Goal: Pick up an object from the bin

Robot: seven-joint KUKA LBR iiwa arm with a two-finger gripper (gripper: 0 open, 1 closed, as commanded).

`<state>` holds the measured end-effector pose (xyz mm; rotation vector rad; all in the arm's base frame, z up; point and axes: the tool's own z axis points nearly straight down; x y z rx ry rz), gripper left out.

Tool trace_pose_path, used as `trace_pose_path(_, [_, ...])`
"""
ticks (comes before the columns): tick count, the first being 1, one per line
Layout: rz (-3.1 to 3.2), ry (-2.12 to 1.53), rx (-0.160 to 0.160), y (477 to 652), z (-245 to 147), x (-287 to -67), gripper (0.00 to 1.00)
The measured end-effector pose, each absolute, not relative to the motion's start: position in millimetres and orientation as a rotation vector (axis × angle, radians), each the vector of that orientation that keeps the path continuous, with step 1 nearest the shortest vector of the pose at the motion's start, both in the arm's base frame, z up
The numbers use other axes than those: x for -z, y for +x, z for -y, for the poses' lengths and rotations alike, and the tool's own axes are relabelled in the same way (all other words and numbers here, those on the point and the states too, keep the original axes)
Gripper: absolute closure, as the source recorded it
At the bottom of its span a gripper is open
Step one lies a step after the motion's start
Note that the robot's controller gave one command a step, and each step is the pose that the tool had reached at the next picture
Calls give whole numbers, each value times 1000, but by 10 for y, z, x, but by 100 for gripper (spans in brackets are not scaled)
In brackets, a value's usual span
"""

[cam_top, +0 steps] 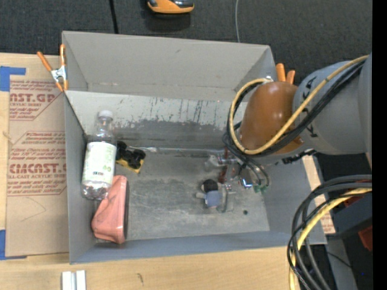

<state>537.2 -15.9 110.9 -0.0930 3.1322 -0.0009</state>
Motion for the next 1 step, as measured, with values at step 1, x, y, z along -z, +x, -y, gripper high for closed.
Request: trace_pose_path(1, [-3143,24,-2,5370,147,-841,0])
